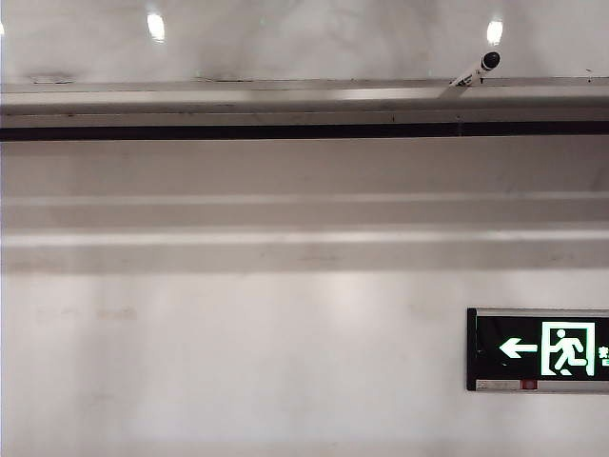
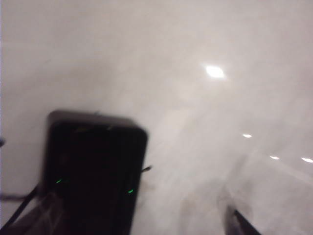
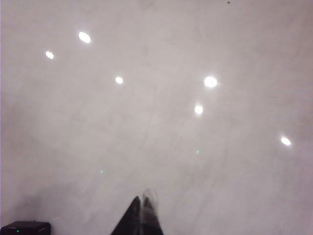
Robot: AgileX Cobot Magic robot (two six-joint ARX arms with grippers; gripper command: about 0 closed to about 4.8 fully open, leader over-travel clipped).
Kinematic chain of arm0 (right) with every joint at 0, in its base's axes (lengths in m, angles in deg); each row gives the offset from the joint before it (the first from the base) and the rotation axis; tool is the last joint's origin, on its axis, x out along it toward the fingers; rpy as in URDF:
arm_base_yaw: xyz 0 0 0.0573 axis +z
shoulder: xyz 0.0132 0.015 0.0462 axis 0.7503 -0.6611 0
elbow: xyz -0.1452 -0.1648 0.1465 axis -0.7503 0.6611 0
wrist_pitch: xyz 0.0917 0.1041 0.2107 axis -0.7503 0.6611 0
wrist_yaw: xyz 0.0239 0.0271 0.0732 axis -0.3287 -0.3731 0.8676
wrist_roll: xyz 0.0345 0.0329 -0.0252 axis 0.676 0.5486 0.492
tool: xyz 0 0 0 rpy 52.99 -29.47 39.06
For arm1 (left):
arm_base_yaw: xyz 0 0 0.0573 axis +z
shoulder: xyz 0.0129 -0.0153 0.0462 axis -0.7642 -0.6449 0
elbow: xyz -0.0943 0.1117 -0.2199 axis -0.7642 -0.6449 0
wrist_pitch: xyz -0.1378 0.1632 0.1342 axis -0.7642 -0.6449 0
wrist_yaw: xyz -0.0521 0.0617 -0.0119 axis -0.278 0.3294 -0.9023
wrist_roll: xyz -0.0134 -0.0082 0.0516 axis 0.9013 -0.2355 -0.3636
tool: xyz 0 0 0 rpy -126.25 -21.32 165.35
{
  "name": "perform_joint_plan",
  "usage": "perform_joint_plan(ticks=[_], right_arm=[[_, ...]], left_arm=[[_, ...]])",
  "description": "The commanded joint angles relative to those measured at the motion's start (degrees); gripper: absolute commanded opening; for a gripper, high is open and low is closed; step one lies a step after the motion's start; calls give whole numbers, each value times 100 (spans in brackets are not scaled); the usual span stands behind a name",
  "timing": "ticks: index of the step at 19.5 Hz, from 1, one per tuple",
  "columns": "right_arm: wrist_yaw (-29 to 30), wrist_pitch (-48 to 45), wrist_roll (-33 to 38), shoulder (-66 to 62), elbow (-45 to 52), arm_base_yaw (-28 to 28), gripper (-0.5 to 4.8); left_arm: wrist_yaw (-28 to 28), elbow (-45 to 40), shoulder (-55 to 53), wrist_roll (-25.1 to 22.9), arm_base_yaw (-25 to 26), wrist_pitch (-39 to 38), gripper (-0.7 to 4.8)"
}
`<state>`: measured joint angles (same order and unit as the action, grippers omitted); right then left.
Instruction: Wipe the whiteboard clean using the black magnetic whiteboard eraser attached to the whiteboard.
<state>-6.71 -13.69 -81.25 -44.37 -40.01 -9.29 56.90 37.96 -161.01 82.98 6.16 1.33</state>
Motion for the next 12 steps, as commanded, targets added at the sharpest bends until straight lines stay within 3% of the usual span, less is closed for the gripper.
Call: perform_joint_plan(ticks=[1,4,8,12], right_arm=[[17,-50,13,33,-15,2,0],[20,-52,15,50,-15,2,0],[79,-79,20,66,-15,2,0],[127,-72,133,96,-15,13,0]], left_arm=[[437,-17,190,-527,-275,-238,479],[643,-17,398,-868,-643,-269,479],[1220,-17,293,-820,-632,-28,479],[1290,-15,111,-732,-435,326,479]])
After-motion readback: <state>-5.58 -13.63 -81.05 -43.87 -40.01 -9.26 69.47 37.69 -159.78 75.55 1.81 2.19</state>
